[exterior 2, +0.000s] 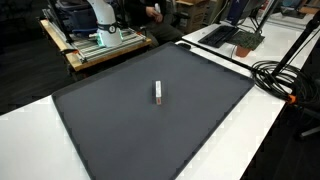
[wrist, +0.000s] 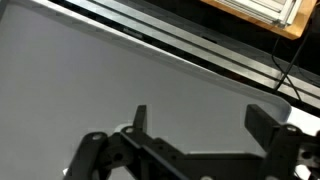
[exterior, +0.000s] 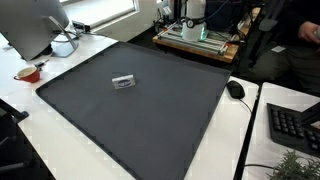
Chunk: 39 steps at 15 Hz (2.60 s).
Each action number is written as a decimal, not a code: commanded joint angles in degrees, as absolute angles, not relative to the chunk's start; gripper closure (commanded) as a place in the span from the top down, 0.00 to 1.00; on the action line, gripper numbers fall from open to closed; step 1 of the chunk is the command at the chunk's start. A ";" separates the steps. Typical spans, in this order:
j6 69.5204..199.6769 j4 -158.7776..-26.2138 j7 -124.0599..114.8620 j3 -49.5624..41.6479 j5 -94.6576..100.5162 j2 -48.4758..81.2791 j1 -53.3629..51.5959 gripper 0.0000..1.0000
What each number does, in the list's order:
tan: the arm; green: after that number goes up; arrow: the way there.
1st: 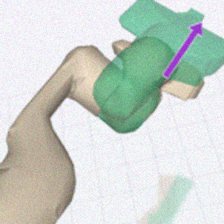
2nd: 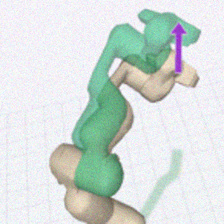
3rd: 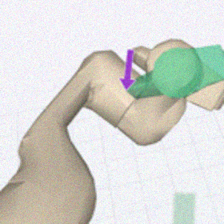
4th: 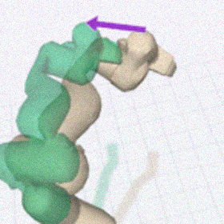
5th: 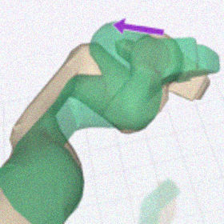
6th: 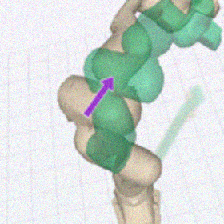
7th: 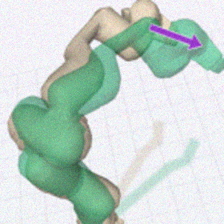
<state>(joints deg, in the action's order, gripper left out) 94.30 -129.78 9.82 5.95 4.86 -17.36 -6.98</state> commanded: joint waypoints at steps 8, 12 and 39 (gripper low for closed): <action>95.41 -129.04 18.81 6.83 11.73 -12.81 -8.48 1.00; 99.23 -129.26 23.51 8.22 19.04 -9.18 -9.70 1.00; 125.90 -138.53 40.90 8.51 52.51 4.15 -8.55 1.00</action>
<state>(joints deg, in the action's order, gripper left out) 126.03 -138.60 40.86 8.18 52.60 4.17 -8.83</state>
